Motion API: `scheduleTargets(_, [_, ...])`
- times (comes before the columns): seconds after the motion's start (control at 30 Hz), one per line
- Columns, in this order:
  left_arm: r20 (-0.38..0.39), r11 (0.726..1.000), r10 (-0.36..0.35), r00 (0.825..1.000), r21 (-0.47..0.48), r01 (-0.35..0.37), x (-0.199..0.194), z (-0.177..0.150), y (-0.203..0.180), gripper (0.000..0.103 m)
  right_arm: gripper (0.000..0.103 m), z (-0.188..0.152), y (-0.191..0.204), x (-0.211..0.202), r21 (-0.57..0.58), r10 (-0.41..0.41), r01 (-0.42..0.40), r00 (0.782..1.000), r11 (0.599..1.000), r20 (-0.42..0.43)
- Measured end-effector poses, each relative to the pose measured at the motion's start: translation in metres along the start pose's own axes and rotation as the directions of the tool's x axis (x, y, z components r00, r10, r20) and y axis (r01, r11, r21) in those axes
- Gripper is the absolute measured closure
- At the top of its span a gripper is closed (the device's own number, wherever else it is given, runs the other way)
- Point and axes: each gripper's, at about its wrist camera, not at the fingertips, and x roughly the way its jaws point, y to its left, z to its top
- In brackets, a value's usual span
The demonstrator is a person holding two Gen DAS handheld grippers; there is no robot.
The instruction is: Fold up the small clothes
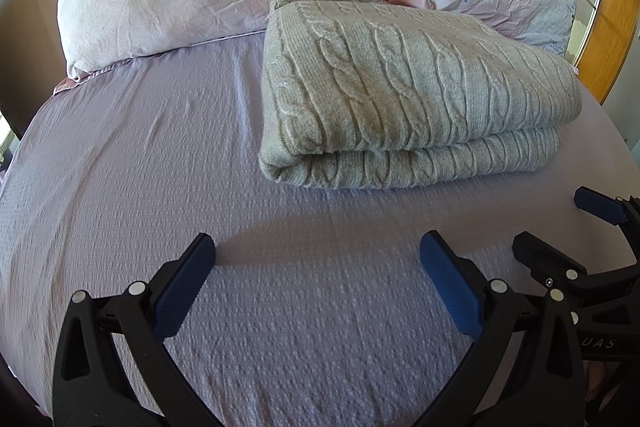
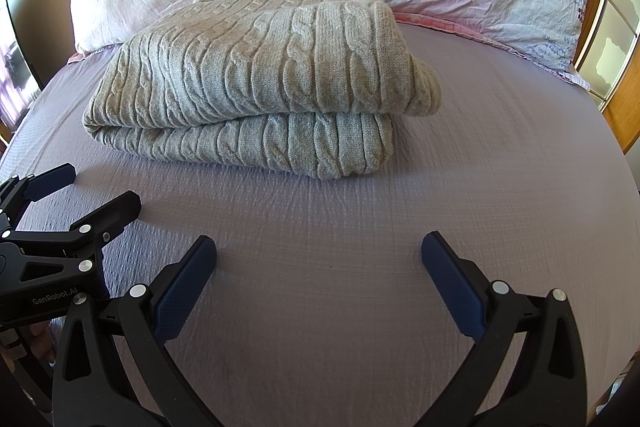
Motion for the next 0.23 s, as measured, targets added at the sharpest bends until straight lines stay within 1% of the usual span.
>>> scheduleTargets(0.23, [0.000, 1.000, 0.000, 1.000, 0.000, 0.000, 0.0001, 0.0002, -0.0001, 0.002, 0.001, 0.0001, 0.0000, 0.0001, 0.000, 0.000, 0.000, 1.000, 1.000, 0.000])
